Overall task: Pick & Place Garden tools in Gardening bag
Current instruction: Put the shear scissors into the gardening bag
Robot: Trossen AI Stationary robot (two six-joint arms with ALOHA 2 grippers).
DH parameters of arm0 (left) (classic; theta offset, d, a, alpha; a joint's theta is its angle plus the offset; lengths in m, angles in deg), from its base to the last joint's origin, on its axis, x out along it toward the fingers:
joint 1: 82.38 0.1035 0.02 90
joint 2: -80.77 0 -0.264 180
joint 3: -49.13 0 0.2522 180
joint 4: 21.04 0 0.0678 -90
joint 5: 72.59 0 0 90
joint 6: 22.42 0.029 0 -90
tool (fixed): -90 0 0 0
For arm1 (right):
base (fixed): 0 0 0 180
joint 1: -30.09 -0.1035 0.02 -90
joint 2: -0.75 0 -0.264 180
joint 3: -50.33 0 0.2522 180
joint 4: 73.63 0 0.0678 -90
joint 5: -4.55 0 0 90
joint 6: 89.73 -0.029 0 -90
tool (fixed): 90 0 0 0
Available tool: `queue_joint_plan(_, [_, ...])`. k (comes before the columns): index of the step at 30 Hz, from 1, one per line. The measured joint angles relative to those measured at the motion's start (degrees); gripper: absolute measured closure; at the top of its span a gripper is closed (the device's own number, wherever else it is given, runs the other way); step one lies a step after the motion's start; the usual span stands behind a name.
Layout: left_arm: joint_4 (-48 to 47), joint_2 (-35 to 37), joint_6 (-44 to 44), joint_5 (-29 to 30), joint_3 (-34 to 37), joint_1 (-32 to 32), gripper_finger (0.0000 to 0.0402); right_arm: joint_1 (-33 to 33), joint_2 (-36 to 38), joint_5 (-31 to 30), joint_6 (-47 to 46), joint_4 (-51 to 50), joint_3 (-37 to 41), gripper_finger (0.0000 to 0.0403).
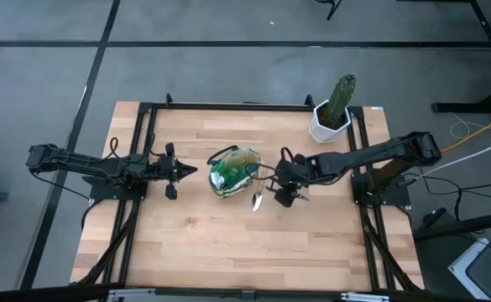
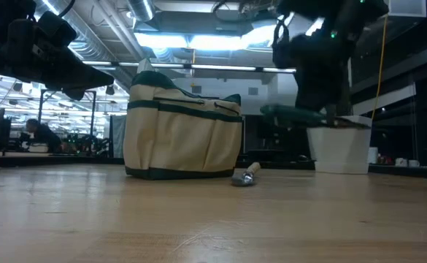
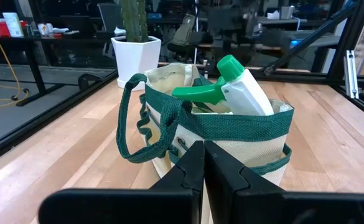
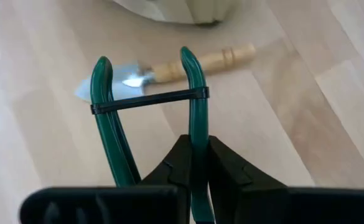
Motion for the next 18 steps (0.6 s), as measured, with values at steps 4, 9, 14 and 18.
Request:
queue_joint_plan(4, [0.0, 0.0, 0.0, 0.0, 0.0, 0.0, 0.0398, -0.1, 2.5, -1.9, 0.1, 3.3, 0.0, 0.0374])
queue_joint_plan(9, [0.0, 0.0, 0.0, 0.0, 0.0, 0.0, 0.0398, 0.0, 4.1, -3.4, 3.9, 12.9, 0.0, 0.0374])
queue_joint_plan(14, [0.0, 0.0, 0.0, 0.0, 0.0, 0.0, 0.0398, -0.1, 4.1, -4.9, 10.2, 25.9, 0.0, 0.0374])
queue_joint_plan(18, [0.0, 0.0, 0.0, 0.0, 0.0, 0.0, 0.0398, -0.1, 4.0, -9.2, 13.6, 33.8, -0.1, 0.0374])
